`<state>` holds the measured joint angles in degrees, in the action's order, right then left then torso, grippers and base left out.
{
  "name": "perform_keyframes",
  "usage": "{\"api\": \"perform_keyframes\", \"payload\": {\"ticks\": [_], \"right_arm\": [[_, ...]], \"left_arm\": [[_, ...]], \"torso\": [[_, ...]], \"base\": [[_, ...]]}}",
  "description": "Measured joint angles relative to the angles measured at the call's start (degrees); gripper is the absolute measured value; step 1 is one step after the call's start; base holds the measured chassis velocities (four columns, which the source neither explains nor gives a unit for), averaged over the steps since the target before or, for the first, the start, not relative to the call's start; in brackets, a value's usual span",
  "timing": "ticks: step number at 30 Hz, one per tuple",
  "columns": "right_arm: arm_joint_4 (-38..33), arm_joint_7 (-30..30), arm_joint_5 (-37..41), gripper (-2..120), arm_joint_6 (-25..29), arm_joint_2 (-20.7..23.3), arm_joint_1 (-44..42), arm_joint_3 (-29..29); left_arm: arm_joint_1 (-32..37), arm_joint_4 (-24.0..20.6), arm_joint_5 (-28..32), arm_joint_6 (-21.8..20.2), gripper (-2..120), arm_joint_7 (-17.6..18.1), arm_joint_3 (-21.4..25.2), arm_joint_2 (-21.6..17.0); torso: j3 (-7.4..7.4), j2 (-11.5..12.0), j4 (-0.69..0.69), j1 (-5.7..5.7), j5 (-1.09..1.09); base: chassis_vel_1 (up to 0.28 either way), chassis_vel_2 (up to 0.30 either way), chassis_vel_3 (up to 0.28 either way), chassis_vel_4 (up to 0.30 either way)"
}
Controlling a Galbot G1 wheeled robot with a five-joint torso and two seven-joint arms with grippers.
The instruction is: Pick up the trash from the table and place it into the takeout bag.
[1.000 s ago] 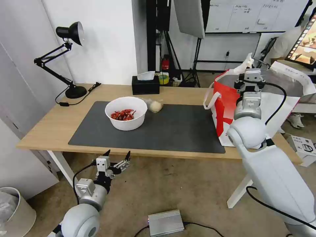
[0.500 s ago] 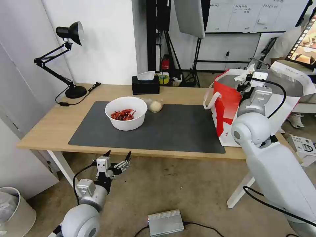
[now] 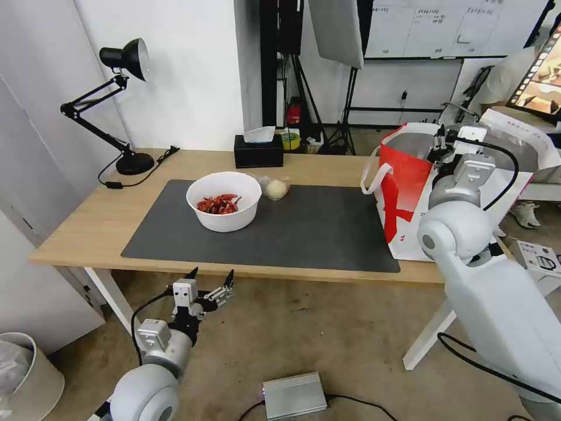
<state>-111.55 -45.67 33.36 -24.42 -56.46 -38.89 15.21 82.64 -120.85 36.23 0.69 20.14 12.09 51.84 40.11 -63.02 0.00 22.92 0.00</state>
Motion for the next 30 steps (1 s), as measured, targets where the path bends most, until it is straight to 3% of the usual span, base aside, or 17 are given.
{"api": "perform_keyframes", "payload": {"ticks": [8,11,12,15,16,20,30], "right_arm": [[-0.1,4.0,0.8,93,4.5,0.0,-0.3,0.2],[-1.4,14.8,3.1,100,13.0,0.9,-1.6,0.9],[-1.4,14.8,3.1,100,13.0,0.9,-1.6,0.9],[-4.0,23.9,6.3,100,15.8,2.9,-4.4,2.1],[-4.0,23.9,6.3,100,15.8,2.9,-4.4,2.1],[-9.0,35.8,12.3,100,11.9,7.5,-10.5,4.6],[-15.8,42.2,13.6,100,4.5,11.5,-21.7,10.4]], "left_arm": [[0.1,0.0,0.0,0.0,100,-0.1,0.1,0.1],[0.4,-0.5,0.0,0.0,100,-0.1,0.3,0.0],[0.4,-0.5,0.0,0.0,100,-0.1,0.3,0.0],[0.7,-1.1,-0.1,0.0,100,-0.2,0.3,0.0],[0.7,-1.1,-0.1,0.0,100,-0.2,0.3,0.0],[1.3,-1.8,-0.2,0.0,100,-0.2,0.9,-0.3],[1.5,-2.4,-0.5,0.1,100,-0.3,1.0,-0.1]], "torso": [[0.0,0.0,0.0,0.0,0.0],[0.0,0.0,0.01,0.0,-0.01],[0.0,0.0,0.01,0.0,-0.01],[0.0,0.0,0.0,0.0,0.0],[0.0,0.0,0.0,0.0,0.0],[0.0,0.0,0.0,0.0,0.0],[0.0,0.0,-0.01,0.0,-0.01]], "base": [[0.0,0.0,0.0,0.0],[0.0,0.0,0.0,0.0],[0.0,0.0,0.0,0.0],[0.0,0.0,0.0,0.0],[0.0,0.0,0.0,0.0],[0.0,0.0,0.0,0.0],[0.0,0.0,0.0,0.0]]}}
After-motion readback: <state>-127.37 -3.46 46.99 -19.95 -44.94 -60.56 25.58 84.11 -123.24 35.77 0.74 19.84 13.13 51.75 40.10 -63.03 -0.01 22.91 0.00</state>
